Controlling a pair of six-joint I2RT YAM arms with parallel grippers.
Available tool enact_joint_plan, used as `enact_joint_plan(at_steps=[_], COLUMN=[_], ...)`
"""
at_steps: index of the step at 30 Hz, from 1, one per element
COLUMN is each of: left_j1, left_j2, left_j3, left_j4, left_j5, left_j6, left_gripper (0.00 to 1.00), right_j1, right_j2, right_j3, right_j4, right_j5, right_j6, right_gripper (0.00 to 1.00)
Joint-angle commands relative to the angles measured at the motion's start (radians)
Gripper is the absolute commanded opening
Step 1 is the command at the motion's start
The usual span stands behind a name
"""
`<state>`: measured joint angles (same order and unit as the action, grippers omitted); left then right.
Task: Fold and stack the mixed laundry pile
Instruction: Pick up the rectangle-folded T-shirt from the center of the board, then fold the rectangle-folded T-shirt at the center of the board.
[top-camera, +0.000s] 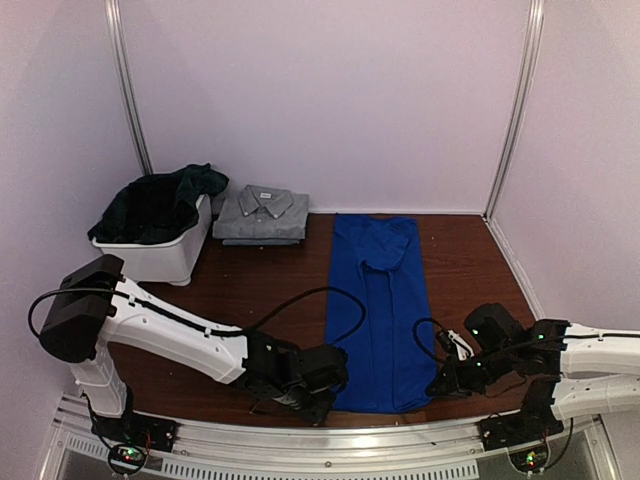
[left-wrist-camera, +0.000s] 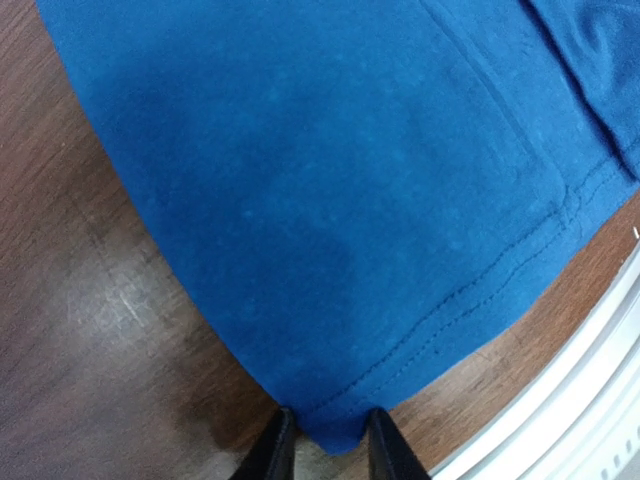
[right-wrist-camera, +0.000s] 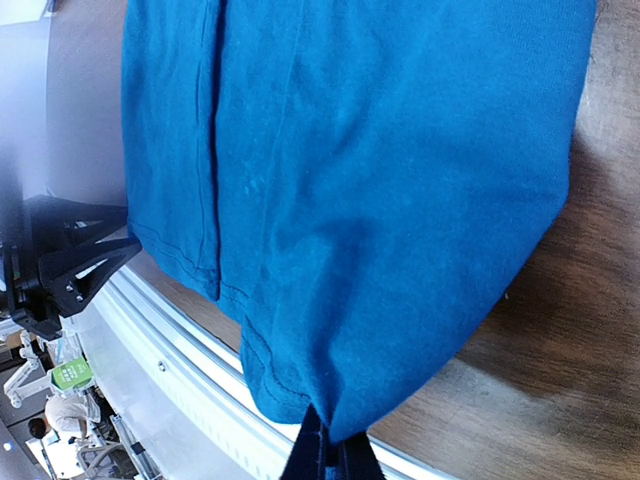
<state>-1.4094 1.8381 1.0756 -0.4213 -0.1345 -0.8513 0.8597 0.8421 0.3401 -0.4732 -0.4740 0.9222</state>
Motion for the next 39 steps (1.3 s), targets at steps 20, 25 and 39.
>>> enact_joint_plan(at_steps=[20,25,39], left_j1=[0.117,0.216,0.468], left_j2=[-0.139,-0.142,0.104], left_j3=[0.026,0.052,0.405], left_j4=[0.004,0.049,0.094], left_j5=[-0.005,0.012,0.083], left_j6=[0.132,0.208,0.436], left_gripper=[0.00,0.00,0.00], right_j1=[-0.012,-0.080,-0.446], right_j2=[0.063,0.155,0.497], right_j3=[0.166,0.250,0.470], right_j4=[0.036,0.084,0.262], right_j5=[0.166,0.195,0.061], right_j6=[-0.096,-0.173,-0.425], right_gripper=[0.00,0.00,0.00])
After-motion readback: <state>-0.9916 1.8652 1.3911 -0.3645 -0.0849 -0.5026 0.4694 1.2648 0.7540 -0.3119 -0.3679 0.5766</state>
